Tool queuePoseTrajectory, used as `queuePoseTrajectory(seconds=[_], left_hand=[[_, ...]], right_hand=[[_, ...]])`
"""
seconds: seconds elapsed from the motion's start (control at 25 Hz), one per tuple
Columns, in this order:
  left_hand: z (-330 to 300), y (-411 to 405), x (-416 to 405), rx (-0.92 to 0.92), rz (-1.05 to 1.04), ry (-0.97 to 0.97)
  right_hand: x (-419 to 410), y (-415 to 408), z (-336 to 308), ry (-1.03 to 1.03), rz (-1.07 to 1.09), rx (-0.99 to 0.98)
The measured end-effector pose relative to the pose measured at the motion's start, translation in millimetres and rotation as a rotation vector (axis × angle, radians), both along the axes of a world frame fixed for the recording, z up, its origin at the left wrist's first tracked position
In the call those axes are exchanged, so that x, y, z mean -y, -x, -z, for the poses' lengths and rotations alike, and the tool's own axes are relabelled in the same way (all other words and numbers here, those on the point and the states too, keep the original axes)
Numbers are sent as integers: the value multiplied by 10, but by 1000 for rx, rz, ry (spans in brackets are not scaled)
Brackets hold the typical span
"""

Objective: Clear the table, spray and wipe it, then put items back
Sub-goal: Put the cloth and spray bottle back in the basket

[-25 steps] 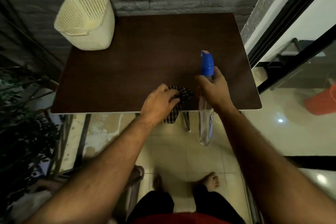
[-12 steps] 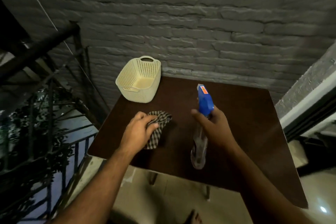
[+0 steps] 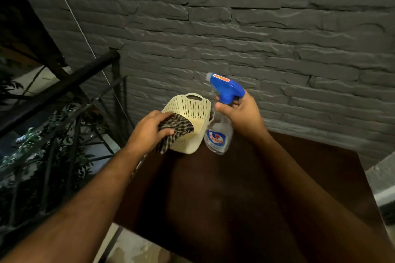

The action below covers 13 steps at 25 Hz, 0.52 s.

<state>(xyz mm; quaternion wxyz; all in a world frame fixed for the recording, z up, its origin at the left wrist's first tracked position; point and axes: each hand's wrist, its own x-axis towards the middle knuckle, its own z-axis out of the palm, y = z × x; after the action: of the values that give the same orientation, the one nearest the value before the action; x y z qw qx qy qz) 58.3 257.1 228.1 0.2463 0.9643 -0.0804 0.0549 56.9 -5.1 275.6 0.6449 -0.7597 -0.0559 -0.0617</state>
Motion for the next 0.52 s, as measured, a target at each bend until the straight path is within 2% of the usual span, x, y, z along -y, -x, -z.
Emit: queuePoseTrajectory(seconds=[0.12, 0.28, 0.4, 0.52], left_hand=[[4, -661, -135, -36, 61, -56], [405, -1542, -280, -146, 211, -112], [899, -2022, -259, -306, 319, -175], [1409, -2216, -191, -401, 400, -147]], right_hand=[[-232, -614, -55, -47, 46, 33], [-581, -1462, 135, -23, 93, 51], [-833, -1948, 448, 11, 139, -86], [-1027, -2221, 845, 55, 157, -172]])
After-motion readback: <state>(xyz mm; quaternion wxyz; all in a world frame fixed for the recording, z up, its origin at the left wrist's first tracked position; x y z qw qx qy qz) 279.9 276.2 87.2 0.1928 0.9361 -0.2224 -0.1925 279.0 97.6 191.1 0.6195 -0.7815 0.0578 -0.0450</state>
